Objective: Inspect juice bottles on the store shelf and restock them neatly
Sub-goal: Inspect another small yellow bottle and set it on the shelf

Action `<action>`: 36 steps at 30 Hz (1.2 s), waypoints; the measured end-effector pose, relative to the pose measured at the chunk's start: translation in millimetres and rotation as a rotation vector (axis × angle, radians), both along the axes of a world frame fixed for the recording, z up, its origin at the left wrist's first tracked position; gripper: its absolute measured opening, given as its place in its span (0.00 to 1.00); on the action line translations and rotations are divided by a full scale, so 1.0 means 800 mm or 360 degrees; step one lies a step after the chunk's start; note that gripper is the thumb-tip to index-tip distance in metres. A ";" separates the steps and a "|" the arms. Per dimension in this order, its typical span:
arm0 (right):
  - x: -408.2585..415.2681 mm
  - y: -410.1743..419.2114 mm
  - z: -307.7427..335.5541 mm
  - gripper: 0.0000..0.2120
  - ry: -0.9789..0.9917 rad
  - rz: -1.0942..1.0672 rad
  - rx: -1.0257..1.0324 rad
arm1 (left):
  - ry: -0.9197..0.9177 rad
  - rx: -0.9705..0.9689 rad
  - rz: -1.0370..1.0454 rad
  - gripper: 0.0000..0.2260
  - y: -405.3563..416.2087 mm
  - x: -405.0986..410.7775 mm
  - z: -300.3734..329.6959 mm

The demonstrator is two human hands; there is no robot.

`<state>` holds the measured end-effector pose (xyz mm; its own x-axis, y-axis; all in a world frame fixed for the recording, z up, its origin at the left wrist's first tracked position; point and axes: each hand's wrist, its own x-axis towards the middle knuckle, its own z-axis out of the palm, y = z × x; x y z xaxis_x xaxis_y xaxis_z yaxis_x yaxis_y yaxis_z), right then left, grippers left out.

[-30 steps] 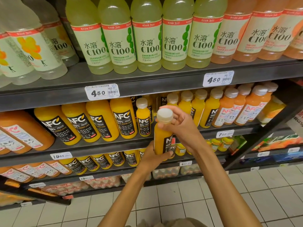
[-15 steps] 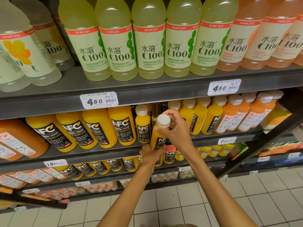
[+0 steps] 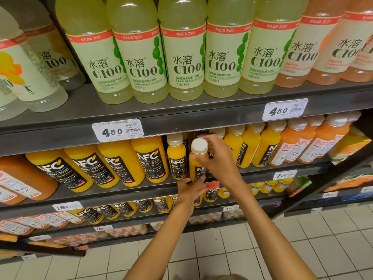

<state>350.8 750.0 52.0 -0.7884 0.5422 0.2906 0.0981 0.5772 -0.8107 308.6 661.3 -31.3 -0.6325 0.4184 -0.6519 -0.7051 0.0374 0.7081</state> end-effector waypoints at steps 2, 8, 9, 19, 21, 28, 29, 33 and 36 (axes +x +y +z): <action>-0.001 0.002 0.001 0.23 -0.0011 -0.0007 0.0107 | 0.0001 -0.0002 0.0033 0.27 0.001 -0.001 -0.001; -0.011 -0.009 -0.006 0.17 0.0018 -0.0330 0.0759 | -0.0061 0.0142 0.0362 0.10 0.019 0.010 0.009; -0.012 -0.010 -0.007 0.16 0.0040 -0.0365 0.0818 | -0.0059 0.0154 0.0377 0.08 0.021 0.010 0.010; -0.013 -0.009 0.001 0.15 0.0042 -0.0509 0.1021 | 0.0019 0.0168 0.0409 0.09 0.013 0.012 0.017; -0.006 -0.002 0.003 0.14 0.0013 -0.0593 0.0985 | 0.0045 0.0121 0.0382 0.11 0.007 0.015 0.019; 0.012 0.019 -0.004 0.15 -0.0171 -0.0589 0.1021 | 0.0173 -0.0002 -0.0055 0.25 -0.007 0.030 0.027; 0.016 0.018 -0.004 0.15 -0.0154 -0.0589 0.1020 | 0.0249 -0.0031 -0.0152 0.25 -0.009 0.031 0.027; 0.027 0.013 -0.006 0.18 -0.0065 -0.0551 0.0983 | 0.0441 -0.0064 -0.0381 0.23 -0.015 0.035 0.028; 0.033 0.011 -0.011 0.20 -0.0152 -0.0452 0.0906 | 0.0448 -0.0002 -0.0413 0.24 -0.019 0.037 0.034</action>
<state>377.3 758.5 43.5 -0.6737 0.5151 0.5299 0.3670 0.8556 -0.3651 337.9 646.2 -4.3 -0.6600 0.5872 -0.4686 -0.4501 0.1903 0.8724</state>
